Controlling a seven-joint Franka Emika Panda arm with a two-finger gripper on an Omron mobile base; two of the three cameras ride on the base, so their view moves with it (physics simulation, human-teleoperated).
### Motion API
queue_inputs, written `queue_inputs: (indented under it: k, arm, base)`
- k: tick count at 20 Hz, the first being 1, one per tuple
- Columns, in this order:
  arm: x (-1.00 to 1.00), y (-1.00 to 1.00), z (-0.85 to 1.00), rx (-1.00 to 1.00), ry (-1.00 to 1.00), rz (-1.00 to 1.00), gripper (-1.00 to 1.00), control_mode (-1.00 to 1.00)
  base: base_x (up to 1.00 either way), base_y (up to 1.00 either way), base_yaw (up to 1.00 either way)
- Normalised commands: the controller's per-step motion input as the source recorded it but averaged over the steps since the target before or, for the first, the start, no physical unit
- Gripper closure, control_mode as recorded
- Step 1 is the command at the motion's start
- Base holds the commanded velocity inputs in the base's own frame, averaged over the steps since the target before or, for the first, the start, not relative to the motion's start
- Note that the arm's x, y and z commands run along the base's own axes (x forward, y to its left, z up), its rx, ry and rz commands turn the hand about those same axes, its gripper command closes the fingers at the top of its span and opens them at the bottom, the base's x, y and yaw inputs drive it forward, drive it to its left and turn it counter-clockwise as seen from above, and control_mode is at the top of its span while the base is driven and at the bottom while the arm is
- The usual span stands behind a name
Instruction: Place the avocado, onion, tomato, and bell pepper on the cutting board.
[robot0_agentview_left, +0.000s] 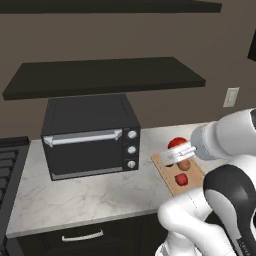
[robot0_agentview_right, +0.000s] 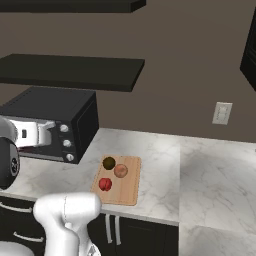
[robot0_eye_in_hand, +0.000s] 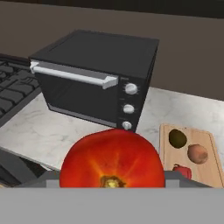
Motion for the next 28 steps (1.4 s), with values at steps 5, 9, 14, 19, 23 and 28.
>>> queue_inputs:
  k: [5, 9, 14, 19, 23, 28]
  arm:
    - [0.00, -0.87, 0.05, 0.00, 0.06, -0.10, 1.00, -1.00]
    - [0.15, -0.69, 0.00, -0.01, 0.17, -0.18, 1.00, -1.00]
    - [0.38, -0.44, 0.00, -0.04, 0.23, -0.22, 1.00, -1.00]
    - [0.20, -0.13, -0.16, -0.04, 0.07, -0.09, 1.00, -1.00]
    - [0.22, -0.29, -0.51, -0.03, 0.03, -0.03, 1.00, -1.00]
    - [0.25, -0.42, -0.53, -0.01, 0.04, -0.04, 1.00, -1.00]
  base:
    - [0.00, 0.00, 0.00]
    - [0.00, 0.00, 0.00]
    - [0.00, 0.00, 0.00]
    - [0.00, 0.00, 0.00]
    - [0.00, 0.00, 0.00]
    - [0.00, 0.00, 0.00]
